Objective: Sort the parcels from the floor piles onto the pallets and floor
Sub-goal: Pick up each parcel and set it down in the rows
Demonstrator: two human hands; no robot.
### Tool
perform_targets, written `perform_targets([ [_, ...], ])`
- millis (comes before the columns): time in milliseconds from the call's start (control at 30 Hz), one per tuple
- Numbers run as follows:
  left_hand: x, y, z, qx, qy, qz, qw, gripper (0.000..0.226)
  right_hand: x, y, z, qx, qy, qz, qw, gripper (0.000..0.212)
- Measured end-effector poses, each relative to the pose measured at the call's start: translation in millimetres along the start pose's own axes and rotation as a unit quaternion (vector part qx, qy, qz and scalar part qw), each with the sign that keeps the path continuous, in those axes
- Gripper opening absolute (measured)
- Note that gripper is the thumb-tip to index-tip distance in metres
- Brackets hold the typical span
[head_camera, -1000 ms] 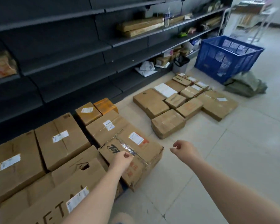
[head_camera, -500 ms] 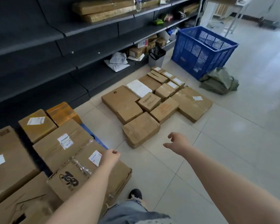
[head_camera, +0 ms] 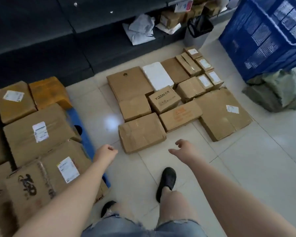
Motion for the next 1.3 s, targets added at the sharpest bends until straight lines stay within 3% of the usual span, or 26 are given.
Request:
perform_targets([
  [133,-10,-58,-55,-0.013,0.027,0.074,0.997,0.007,0,-110,9,0.036,0.016,0.005,0.999,0.056],
  [300,1,-154,-146,-0.009,0.047,0.143,0.989,0.014,-6,-260,-24,0.024,0.014,-0.014,1.000,0.052],
  [500,47,-292,-259,-0.001,0.105,0.178,0.979,0.064,-26,-432,-134,0.037,0.048,-0.015,0.998,0.066],
  [700,136,-389,-306,-0.093,0.109,0.251,0.957,0.081,-59,-532,-225,0.020,0.026,-0.049,0.998,0.084],
  [833,182,-410,-330,-0.102,0.201,0.320,0.920,0.101,-76,-563,-240,-0.027,-0.069,-0.095,0.993,0.093],
  [1000,202,-399,-340,-0.095,0.276,0.284,0.913,0.107,-77,-551,-242,-0.027,-0.148,-0.094,0.984,0.080],
  [1133,189,-351,-300,-0.104,0.253,0.262,0.925,0.108,-68,-492,-216,-0.022,-0.136,-0.094,0.986,0.067],
  [1300,125,-252,-201,-0.120,0.247,0.248,0.929,0.097,-28,-385,-145,-0.014,-0.148,-0.078,0.986,0.051],
])
Point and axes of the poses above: each hand's wrist, its own y-axis away from the middle knuckle, its own z-axis out of the back of the hand, x = y × z, the point moved 5 cm from there along -y, towards the middle knuckle, and after that the axes turned 7 degrees about -z, right-handed, at the moved point
